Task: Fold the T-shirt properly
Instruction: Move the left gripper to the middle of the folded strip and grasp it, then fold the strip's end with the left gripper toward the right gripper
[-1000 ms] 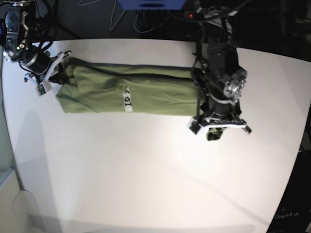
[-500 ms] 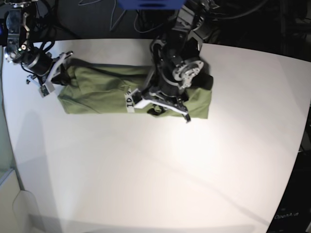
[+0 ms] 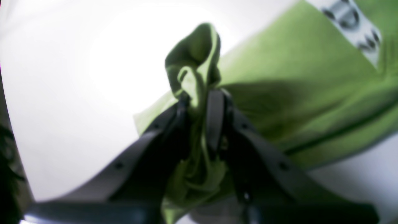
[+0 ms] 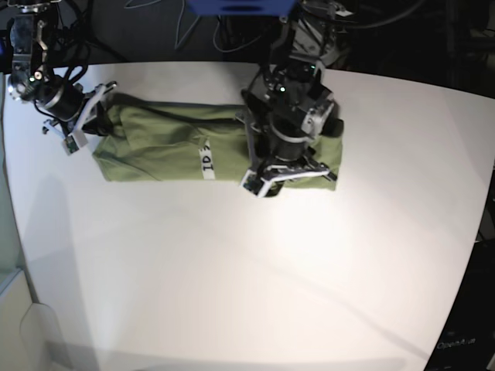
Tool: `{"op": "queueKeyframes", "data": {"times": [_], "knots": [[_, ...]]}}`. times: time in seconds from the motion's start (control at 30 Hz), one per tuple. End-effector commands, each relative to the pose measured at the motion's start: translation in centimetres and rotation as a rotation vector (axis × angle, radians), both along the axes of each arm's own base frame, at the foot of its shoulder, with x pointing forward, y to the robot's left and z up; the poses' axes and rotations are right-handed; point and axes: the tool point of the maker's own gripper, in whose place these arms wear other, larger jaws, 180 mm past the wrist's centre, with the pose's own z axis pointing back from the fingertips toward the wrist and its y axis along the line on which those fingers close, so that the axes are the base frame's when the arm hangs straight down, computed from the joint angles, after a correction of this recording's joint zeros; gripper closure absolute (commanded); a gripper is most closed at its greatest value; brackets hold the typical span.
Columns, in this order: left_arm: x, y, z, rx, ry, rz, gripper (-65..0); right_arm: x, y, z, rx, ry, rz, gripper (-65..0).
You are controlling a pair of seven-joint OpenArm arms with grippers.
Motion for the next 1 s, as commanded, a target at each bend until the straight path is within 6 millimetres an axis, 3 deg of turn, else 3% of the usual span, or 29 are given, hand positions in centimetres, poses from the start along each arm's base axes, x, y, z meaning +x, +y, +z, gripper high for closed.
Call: {"op": "queueKeyframes", "data": {"times": [0.0,0.6,0.97], "knots": [[0.6,-0.3,1.2,-0.051,-0.039,0.025,-2.6,-0.5,-0.5,-0.3,-0.033,0.029,0.015,-0.9],[0.6,-1.8,0.9,-0.436,0.086,0.324,-2.6,-0.6,-0.5,-0.3,-0.034,0.03,0.016,-0.9],[-0.5,-6.5,0.3,-0.591,0.2,0.357,-2.6,-0.6,-0.4,-0.3,-0.033,0.031,0.017,-0.9]]}}
